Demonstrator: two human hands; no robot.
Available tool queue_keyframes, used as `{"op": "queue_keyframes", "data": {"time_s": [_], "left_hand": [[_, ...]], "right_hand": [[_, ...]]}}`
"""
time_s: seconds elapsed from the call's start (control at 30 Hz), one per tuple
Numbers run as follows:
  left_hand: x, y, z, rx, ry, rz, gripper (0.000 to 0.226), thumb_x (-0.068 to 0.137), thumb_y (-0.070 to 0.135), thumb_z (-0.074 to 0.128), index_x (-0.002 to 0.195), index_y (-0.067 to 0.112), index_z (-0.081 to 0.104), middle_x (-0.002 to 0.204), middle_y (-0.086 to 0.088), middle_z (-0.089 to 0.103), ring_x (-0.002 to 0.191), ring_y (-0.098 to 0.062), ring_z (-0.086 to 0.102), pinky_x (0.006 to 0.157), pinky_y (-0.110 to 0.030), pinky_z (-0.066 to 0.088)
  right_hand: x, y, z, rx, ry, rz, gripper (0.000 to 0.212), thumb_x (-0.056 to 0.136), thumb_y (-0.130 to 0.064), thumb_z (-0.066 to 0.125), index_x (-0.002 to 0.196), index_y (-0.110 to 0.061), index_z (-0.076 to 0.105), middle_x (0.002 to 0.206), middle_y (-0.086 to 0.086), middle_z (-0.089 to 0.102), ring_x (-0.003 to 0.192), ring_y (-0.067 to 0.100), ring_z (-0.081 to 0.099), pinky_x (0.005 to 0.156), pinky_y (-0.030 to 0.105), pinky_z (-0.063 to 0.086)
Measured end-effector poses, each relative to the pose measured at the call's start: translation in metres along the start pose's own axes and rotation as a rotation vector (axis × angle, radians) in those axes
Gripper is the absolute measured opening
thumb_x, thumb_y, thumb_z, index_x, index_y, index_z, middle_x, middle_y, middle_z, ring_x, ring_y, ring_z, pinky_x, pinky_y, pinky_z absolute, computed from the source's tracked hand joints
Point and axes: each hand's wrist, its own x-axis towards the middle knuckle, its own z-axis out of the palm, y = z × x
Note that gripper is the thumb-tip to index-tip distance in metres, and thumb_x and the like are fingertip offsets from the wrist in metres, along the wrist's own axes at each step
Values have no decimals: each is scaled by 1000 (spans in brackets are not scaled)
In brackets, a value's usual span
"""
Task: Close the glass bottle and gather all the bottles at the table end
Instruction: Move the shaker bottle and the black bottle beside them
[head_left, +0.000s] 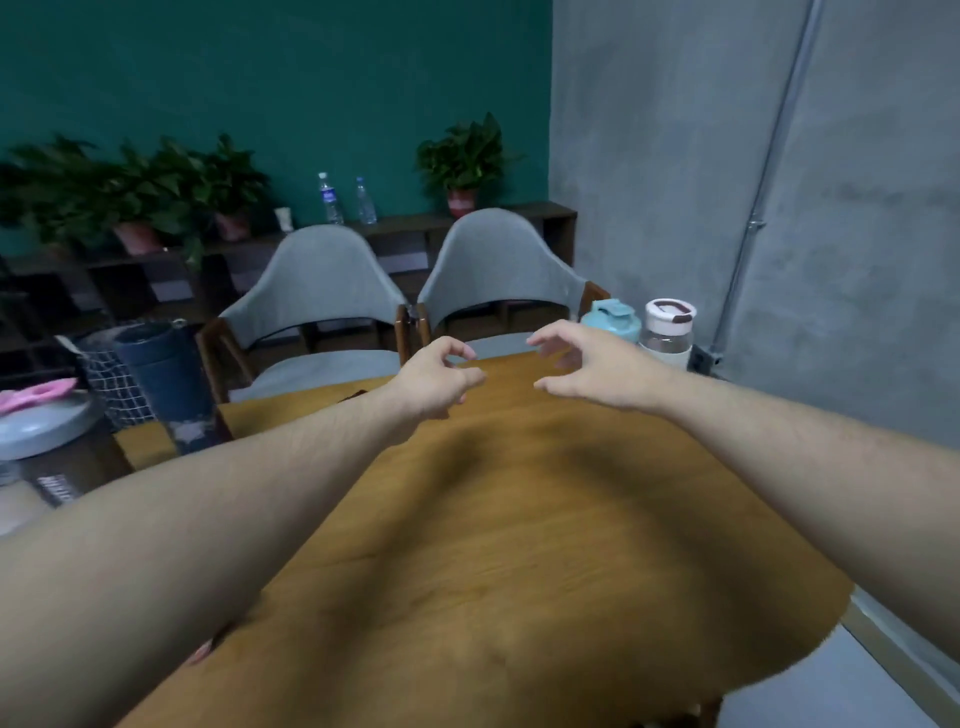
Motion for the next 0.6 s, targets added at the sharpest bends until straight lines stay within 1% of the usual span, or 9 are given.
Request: {"op": "queue_keyframes", "data": {"time_s": [0.07,0.13,0.2,0.3,0.37,0.43,0.5,0.53,0.6], "left_hand": [[-20,-17,-27,52,-4,-34,27,93,26,67,118,25,56,112,-10,65,84,-17,62,68,-32,51],[-38,-33,-53,87,5,-56,27,93,23,68,118,21,57,101,-11,65,79,-18,58,64,-29,48],[-56,-50,-82,115,10,-86,23,93,23,67,114,21,59,99,-6,65,78,-18,58,60,-27,47],[-72,-71,-117,187,34,-85,11,93,22,64,100,29,60,104,-5,66,89,-21,63,67,-30,50],[-81,-87,-142,256,42,-60,14,94,18,62,104,27,61,101,-4,69,89,-18,64,71,-28,50],[-89,-99,-163,352,27,-52,18,95,17,60,113,21,62,99,-1,68,88,-15,62,72,-25,48],[-94,-111,-182,508,-33,-61,24,97,18,58,120,21,59,110,-3,66,98,-19,62,82,-30,49],[-96,-119,-190,587,-85,-67,29,96,14,58,124,22,57,116,-5,64,104,-21,61,88,-33,50],[-102,-135,-204,742,-209,-54,45,92,2,55,131,24,52,125,-6,57,113,-23,57,95,-36,48]], "right_hand": [[-5,-30,21,-7,-71,-1,57,85,-29,79,135,-31,54,124,-6,62,105,16,66,94,35,54],[-7,-58,43,-29,-136,-10,60,85,-32,79,138,-32,52,125,-7,61,102,15,67,93,35,55],[-6,-86,65,-50,-180,-24,59,86,-35,77,138,-33,51,124,-9,62,103,14,66,93,35,54],[-1,-112,87,-30,-221,-10,55,89,-37,73,139,-32,51,121,-7,65,104,13,64,85,23,50],[6,-128,105,-32,-251,-18,50,91,-34,71,137,-27,54,119,-3,67,98,10,62,74,11,44],[16,-138,123,21,-281,2,44,93,-31,69,135,-25,55,112,-1,68,86,9,63,68,16,49],[28,-144,140,71,-307,41,42,94,-30,67,134,-26,53,103,-1,67,79,14,64,70,31,57],[34,-145,147,61,-322,47,43,94,-29,67,135,-26,52,104,-1,67,81,18,65,74,35,57],[48,-148,158,-84,-356,-3,53,92,-29,69,141,-26,49,123,3,65,100,22,65,88,34,51]]}}
